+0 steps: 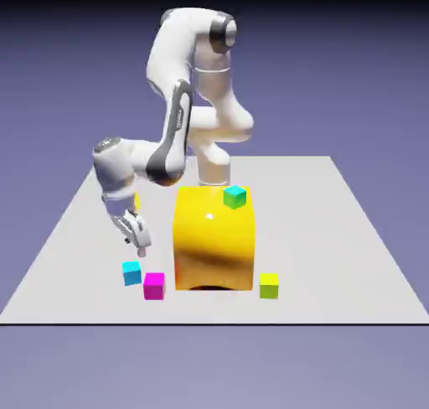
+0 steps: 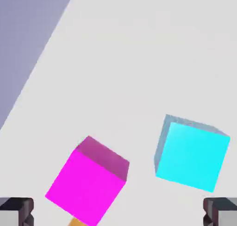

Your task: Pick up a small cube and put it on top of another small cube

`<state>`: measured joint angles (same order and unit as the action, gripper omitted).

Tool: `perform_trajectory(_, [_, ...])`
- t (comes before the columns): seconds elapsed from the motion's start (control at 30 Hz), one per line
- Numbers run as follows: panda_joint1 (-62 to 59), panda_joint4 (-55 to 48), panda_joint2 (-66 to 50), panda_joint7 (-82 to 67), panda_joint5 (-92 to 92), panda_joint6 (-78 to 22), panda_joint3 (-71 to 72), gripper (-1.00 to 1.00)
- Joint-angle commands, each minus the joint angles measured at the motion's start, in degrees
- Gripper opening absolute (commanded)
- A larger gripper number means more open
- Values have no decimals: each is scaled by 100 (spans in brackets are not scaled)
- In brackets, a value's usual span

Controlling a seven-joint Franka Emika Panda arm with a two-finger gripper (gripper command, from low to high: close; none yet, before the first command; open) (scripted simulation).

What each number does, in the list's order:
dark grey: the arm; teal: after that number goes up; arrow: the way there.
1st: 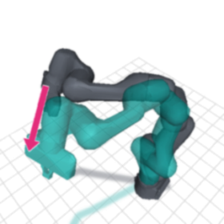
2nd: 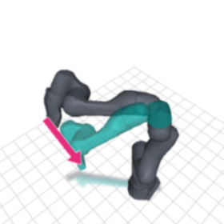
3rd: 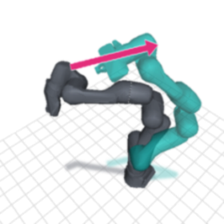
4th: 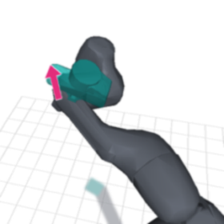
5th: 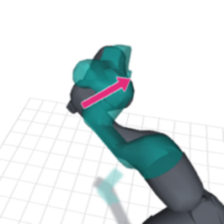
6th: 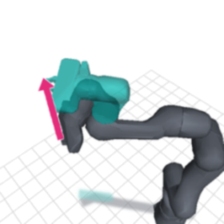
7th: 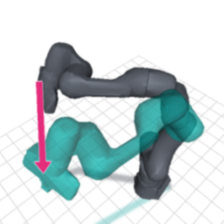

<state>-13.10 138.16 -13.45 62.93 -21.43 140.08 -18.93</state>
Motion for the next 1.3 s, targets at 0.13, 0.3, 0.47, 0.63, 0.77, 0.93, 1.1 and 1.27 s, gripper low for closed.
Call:
perform_trajectory(0.13, [-222,-183,-749,-96,-497,116,104,0])
perform_trajectory(0.3, [-377,-205,-1273,-405,-929,574,410,-100])
perform_trajectory(0.47, [-9,-158,-339,30,-146,-314,-122,-100])
perform_trajectory(0.63, [1022,-654,67,-600,-215,-1137,-53,-100])
perform_trajectory(0.77, [1830,-863,269,-1502,383,-1568,505,-100])
perform_trajectory(0.93, [2718,-970,413,-2747,1414,-1920,1409,-100])
perform_trajectory(1.1, [2969,-669,207,-3670,2599,-1692,2419,-100])
perform_trajectory(1.27, [2503,-470,-295,-3136,3321,-527,2723,-100])
